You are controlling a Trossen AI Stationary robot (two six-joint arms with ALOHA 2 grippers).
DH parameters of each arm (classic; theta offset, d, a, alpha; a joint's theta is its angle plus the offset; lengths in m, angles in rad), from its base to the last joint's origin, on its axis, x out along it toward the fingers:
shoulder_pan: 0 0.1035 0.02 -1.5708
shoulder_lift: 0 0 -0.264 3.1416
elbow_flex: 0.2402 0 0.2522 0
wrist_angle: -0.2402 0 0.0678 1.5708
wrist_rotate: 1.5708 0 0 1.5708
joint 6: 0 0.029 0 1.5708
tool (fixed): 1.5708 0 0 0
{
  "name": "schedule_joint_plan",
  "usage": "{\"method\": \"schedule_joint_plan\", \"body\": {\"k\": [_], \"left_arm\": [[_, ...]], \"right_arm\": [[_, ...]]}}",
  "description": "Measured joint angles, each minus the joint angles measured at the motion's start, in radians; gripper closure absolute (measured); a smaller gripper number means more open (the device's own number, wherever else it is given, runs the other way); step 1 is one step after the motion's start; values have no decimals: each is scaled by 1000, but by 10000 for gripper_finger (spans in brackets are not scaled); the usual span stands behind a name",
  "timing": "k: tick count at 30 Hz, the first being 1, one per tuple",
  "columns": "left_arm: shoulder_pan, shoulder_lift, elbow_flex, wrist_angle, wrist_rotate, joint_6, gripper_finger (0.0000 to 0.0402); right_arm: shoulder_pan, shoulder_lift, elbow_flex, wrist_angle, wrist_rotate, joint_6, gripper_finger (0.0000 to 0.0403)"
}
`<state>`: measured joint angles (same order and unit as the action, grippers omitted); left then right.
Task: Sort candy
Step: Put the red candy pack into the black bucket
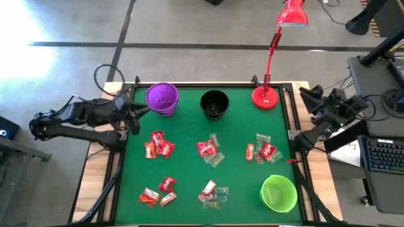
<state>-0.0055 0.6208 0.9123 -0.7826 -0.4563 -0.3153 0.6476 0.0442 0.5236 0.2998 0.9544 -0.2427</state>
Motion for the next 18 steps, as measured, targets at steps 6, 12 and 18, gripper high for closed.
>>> {"method": "schedule_joint_plan", "body": {"k": [6, 12, 18], "left_arm": [[0, 61, -27, -53, 54, -65, 326], [0, 119, -69, -70, 164, -181, 326], [-25, 171, -107, -70, 242, -295, 326]], "right_arm": [[0, 169, 89, 1, 136, -73, 250], [0, 389, 223, 0, 269, -169, 250], [0, 546, 354, 0, 457, -218, 250]]}}
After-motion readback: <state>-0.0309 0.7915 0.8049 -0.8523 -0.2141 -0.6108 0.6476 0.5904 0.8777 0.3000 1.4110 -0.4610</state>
